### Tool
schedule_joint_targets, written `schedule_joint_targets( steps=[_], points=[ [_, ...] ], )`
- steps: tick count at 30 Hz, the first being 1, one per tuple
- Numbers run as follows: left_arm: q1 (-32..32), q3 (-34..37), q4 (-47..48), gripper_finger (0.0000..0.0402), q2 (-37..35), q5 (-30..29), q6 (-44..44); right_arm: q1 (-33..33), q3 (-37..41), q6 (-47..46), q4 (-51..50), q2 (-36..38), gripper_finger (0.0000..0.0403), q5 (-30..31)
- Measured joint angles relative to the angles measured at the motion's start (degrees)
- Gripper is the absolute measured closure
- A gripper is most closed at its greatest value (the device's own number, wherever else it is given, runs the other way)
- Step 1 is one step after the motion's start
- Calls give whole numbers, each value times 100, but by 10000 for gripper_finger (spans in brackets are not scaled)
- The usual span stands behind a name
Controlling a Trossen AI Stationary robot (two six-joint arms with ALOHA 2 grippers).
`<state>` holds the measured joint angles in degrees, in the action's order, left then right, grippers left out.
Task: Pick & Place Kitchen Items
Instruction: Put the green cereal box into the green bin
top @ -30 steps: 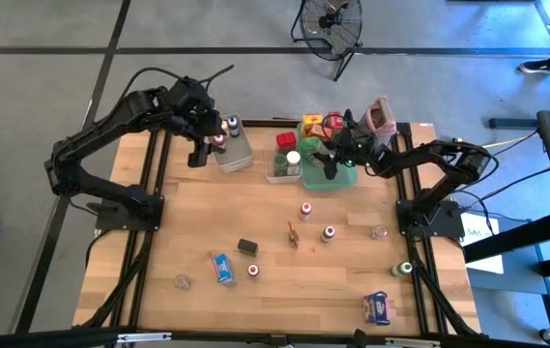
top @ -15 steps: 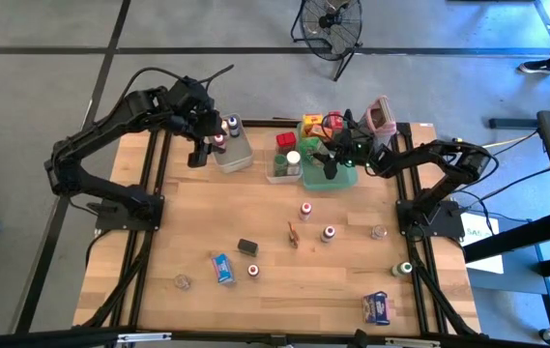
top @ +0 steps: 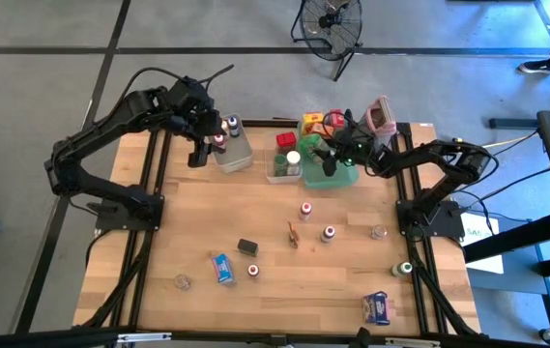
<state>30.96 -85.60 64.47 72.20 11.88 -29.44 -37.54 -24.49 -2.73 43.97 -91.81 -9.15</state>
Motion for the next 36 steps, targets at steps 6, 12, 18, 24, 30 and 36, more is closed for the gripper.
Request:
schedule_joint_targets(
  steps=[6, 12, 18, 24, 30, 36],
  points=[
    [1, 0, 0, 190, 0, 0, 19, 9, 0, 0, 158, 0, 179, -2],
    [1, 0, 0, 190, 0, 0, 19, 15, 0, -1, 454, 1, 179, -232],
    [1, 0, -1, 190, 0, 0, 19, 15, 0, -1, 470, 2, 179, -290],
    [2, 0, -1, 190, 0, 0, 20, 15, 0, -1, 450, 2, 179, -308],
    [0, 0, 0, 190, 0, 0, 38, 15, 0, 14, 180, 4, 184, -308],
    [1, -1, 0, 190, 0, 2, 38, 15, 0, 10, 122, 4, 222, -311]
  ],
)
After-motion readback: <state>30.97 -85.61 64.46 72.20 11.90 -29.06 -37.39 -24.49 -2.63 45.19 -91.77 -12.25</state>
